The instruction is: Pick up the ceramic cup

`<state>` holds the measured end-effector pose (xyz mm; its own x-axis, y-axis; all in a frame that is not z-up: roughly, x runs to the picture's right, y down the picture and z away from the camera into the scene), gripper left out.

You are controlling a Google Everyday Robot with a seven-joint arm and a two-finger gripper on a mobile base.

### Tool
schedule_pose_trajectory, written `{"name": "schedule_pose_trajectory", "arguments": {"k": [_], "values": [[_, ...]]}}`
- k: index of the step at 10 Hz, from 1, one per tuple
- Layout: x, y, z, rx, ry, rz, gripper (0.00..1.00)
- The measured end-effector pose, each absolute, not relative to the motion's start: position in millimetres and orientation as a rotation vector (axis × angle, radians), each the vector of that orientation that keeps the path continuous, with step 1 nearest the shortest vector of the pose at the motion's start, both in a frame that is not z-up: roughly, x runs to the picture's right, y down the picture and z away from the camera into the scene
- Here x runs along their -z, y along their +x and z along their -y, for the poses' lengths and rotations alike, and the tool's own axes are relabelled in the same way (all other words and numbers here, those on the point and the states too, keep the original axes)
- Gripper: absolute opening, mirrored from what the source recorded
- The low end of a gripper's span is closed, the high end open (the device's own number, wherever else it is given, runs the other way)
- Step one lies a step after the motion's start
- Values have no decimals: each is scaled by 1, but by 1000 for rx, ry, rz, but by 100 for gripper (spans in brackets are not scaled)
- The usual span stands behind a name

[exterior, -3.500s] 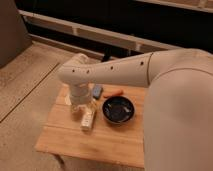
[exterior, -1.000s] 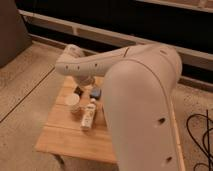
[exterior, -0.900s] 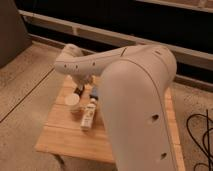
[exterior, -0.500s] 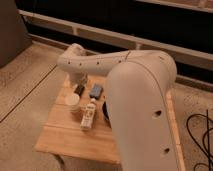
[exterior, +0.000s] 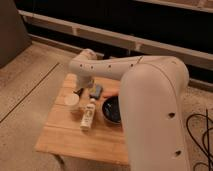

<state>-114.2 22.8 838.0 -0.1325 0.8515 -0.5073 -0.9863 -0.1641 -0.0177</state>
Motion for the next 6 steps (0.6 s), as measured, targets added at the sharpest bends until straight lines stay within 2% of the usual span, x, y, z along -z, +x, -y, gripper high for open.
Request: {"name": "schedule_pose_trajectory", "arguments": {"k": [6], "values": [[-859, -147, -61, -1475, -455, -494, 65]]}}
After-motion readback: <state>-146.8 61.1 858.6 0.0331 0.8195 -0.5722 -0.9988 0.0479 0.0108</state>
